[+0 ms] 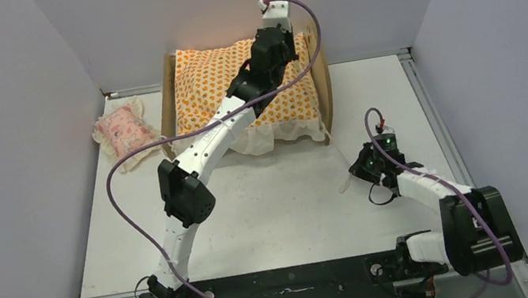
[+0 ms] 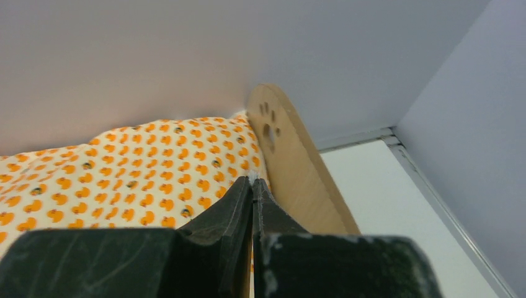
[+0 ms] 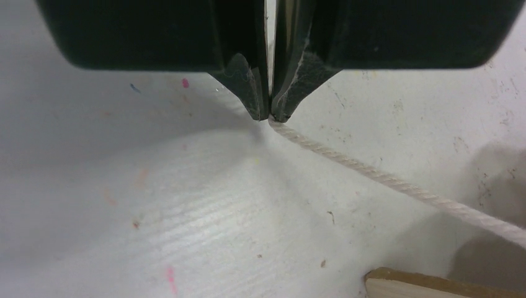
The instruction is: Set up the pet bed
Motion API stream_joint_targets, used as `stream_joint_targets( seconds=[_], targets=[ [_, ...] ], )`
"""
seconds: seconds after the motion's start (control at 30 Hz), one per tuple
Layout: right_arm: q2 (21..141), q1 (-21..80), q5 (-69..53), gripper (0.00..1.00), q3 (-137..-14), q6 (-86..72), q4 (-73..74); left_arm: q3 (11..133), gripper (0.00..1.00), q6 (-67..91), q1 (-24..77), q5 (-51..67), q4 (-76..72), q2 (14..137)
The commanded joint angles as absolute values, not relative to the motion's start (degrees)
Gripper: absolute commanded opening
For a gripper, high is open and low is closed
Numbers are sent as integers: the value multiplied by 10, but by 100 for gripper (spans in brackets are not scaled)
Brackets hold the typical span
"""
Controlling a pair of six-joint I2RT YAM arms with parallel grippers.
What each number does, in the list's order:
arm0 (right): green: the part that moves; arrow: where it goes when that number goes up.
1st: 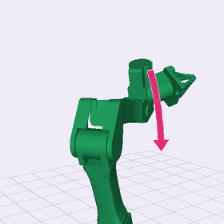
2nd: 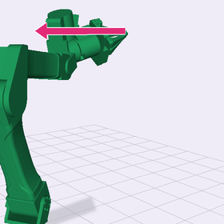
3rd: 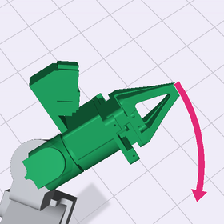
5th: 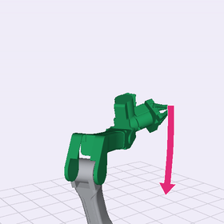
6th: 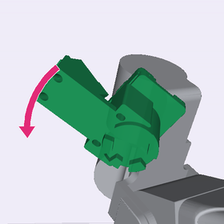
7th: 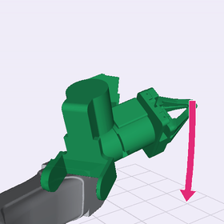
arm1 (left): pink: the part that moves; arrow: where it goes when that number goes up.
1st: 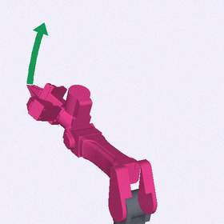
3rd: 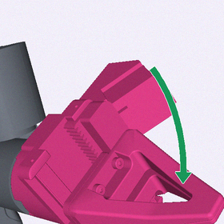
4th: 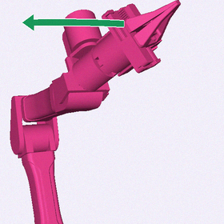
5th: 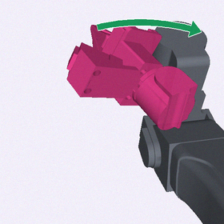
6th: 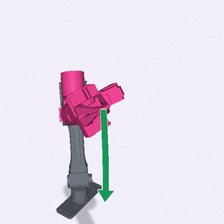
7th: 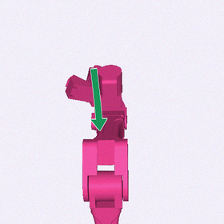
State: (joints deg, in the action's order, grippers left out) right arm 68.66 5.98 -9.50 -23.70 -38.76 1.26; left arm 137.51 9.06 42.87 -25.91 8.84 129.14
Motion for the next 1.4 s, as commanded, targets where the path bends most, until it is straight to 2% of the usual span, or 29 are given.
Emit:
stream_joint_targets(
  seconds=[0.0,0.17,0.47,0.6,0.63,0.7,0.73,0.77,0.97,1.03,1.13,1.23,1.37],
  targets=[
    [746,57,-152,5,-301,-360,-51,1319,0,122,465,-163,77,1190],
    [783,57,-178,6,-331,-348,-64,1136,0,184,513,-75,44,1090],
    [777,56,-172,9,-344,-326,-23,822,0,224,683,-2,-32,942],
    [747,56,-129,18,-359,-315,30,775,14,170,759,-4,10,920],
    [739,56,-114,24,-365,-312,46,771,19,152,770,-27,31,912],
    [721,56,-90,33,-379,-300,74,757,38,145,774,-77,49,890],
    [712,56,-80,36,-388,-291,90,752,48,149,768,-105,55,875],
    [703,56,-73,40,-398,-282,102,749,51,151,757,-126,63,860],
    [658,68,-64,53,-457,-235,160,732,61,149,659,-238,157,765],
    [646,78,-48,53,-479,-217,184,707,64,156,618,-280,187,735],
    [624,106,-58,53,-507,-177,189,671,64,190,529,-279,224,694],
    [619,185,-70,53,-525,-161,149,623,66,211,453,-272,221,663],
    [679,330,5,53,-537,-201,73,599,66,233,396,-258,207,676]
  ],
)
